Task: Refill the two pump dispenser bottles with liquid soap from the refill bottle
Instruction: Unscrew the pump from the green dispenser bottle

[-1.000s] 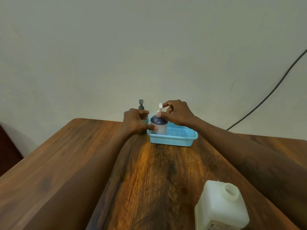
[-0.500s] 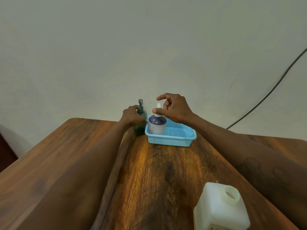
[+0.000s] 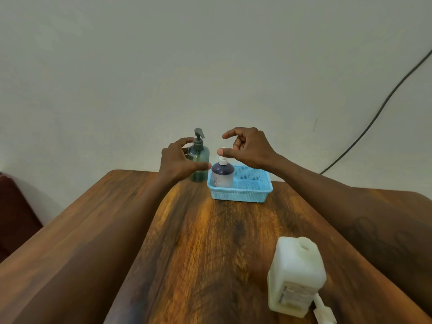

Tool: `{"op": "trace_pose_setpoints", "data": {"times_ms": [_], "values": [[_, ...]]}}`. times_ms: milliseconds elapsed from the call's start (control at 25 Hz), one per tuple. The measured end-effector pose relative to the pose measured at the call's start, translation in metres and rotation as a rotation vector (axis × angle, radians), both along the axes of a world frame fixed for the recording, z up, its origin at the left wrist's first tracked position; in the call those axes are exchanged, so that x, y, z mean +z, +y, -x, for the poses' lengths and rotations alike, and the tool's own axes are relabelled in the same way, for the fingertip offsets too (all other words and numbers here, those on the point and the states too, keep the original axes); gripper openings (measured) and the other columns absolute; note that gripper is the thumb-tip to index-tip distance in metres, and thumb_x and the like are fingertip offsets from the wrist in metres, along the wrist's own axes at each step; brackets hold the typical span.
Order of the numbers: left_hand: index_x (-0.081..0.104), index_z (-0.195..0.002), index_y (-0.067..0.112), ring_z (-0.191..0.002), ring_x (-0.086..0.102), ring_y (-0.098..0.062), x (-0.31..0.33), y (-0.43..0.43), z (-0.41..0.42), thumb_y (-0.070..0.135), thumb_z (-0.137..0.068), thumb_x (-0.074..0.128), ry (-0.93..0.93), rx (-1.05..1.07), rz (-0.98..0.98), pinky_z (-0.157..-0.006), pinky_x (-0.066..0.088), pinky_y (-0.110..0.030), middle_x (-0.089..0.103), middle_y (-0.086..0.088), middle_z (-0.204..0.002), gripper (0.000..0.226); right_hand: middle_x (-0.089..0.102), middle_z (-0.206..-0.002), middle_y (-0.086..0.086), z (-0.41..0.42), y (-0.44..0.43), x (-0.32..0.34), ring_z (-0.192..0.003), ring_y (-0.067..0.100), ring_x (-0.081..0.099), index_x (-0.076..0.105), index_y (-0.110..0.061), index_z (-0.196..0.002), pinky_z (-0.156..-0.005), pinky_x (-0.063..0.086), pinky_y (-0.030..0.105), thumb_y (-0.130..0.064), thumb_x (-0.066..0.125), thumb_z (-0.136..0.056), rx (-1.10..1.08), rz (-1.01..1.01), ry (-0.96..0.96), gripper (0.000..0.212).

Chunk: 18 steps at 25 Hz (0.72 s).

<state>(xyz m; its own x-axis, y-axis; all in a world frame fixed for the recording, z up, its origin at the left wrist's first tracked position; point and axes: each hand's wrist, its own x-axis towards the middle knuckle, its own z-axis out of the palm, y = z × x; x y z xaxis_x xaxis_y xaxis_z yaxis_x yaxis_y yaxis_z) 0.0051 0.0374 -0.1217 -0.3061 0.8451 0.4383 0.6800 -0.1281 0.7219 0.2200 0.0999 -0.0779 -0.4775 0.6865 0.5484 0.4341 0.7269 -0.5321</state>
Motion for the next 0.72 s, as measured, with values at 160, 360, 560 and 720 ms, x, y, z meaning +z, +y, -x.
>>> {"op": "trace_pose_setpoints", "data": {"times_ms": [160,360,560,720], "values": [[0.069,-0.126,0.018,-0.092,0.067,-0.010,0.018,-0.065,-0.025,0.048,-0.062,0.094,0.074,-0.006,-0.006,-0.074,0.050,-0.013,0.074,-0.002,-0.118,0.075,0.069,-0.065,-0.003,-0.020,-0.051,0.022,-0.054,0.001,0.060,0.074,-0.021,-0.110,-0.059,0.047,0.010,-0.050,0.082,-0.078,0.087,-0.004,-0.005,0.044],[0.074,-0.120,0.020,-0.079,0.066,-0.001,0.037,-0.139,-0.064,0.050,-0.060,0.093,0.088,-0.043,-0.047,-0.065,0.047,-0.005,0.076,0.004,-0.114,0.069,0.066,-0.062,-0.005,-0.041,-0.126,0.029,-0.051,0.002,0.057,0.074,-0.016,-0.109,-0.056,0.046,0.011,-0.044,0.080,-0.082,0.162,-0.014,0.010,0.039],[0.075,-0.116,0.029,-0.078,0.064,0.006,0.037,-0.204,-0.096,0.057,-0.064,0.089,0.155,-0.107,-0.050,-0.061,0.047,0.000,0.076,0.009,-0.111,0.061,0.059,-0.052,-0.019,-0.059,-0.187,0.022,-0.048,0.003,0.052,0.076,-0.019,-0.096,-0.052,0.042,0.010,-0.037,0.081,-0.084,0.150,-0.001,0.046,0.023],[0.076,-0.118,0.028,-0.074,0.062,0.006,0.041,-0.242,-0.116,0.051,-0.070,0.088,0.192,-0.195,-0.012,-0.059,0.046,0.000,0.073,0.013,-0.097,0.054,0.060,-0.054,-0.010,-0.074,-0.222,0.020,-0.050,0.006,0.052,0.070,-0.024,-0.070,-0.051,0.043,0.019,-0.044,0.082,-0.082,0.145,-0.056,0.065,0.025]]}}
